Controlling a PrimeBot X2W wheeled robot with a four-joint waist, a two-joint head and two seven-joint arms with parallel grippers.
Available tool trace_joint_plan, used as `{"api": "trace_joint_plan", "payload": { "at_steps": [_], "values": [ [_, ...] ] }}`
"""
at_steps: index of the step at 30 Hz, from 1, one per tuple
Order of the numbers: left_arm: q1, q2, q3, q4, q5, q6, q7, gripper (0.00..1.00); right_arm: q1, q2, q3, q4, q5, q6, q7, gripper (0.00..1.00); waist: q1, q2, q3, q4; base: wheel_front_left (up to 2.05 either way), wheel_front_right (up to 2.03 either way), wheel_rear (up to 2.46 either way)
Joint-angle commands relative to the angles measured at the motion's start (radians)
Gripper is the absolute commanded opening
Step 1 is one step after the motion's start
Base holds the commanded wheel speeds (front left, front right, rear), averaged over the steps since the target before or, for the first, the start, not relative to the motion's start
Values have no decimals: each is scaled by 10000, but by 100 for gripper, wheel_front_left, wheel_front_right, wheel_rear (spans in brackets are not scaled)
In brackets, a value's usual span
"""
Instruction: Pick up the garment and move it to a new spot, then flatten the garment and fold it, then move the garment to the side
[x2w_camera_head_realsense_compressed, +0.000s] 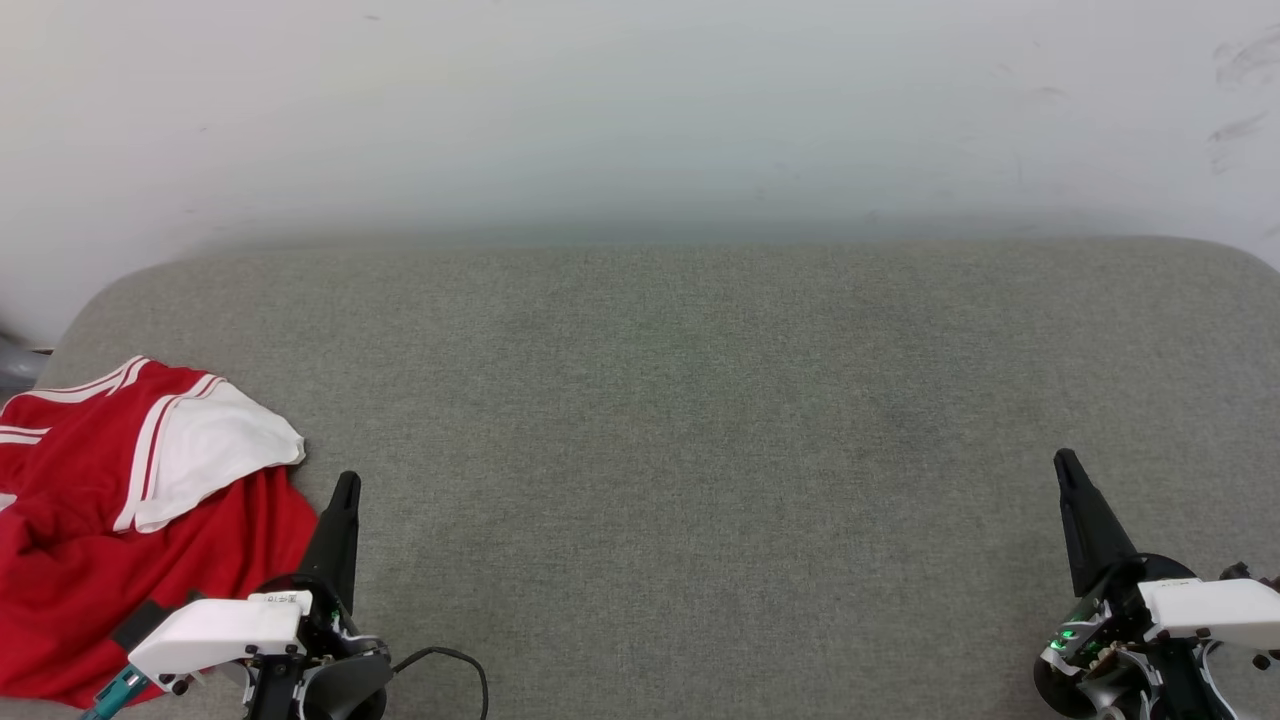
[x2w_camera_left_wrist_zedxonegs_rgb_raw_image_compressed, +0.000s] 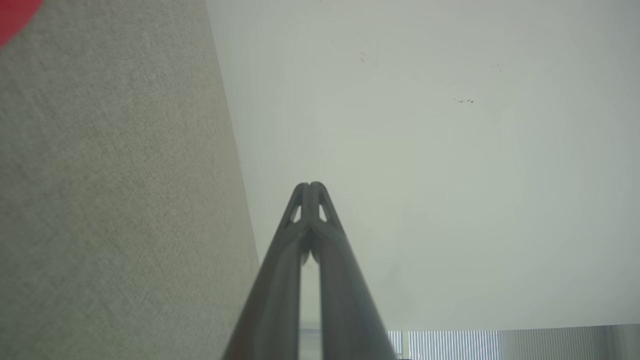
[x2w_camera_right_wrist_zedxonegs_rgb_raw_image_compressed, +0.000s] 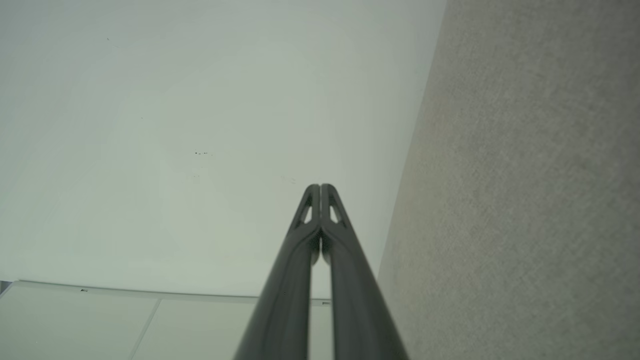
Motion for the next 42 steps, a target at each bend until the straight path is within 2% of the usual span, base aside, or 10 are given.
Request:
{"api": "trace_joint_plan", "payload": {
  "at_steps": [1,36,37,42],
  "values": [
    [-66,-11,16,-40,3,-45,17,0,-126,26,-3,7,-47,-3,-12,0,0,0,0,0,0,0,0],
    [-66,-11,20,-40,3,-44,17,0,-127,26,1,7,-47,-3,-12,0,0,0,0,0,0,0,0],
    [0,0,-1,-1,0,0,-1,100,0,0,-2,-1,0,0,-1,100,0,0,0,0,0,0,0],
    [110,-14,-153,32,-1,9,-126,100,196,6,70,10,-58,-2,-137,100,0,0,3,1,0,0,0]
  ]
}}
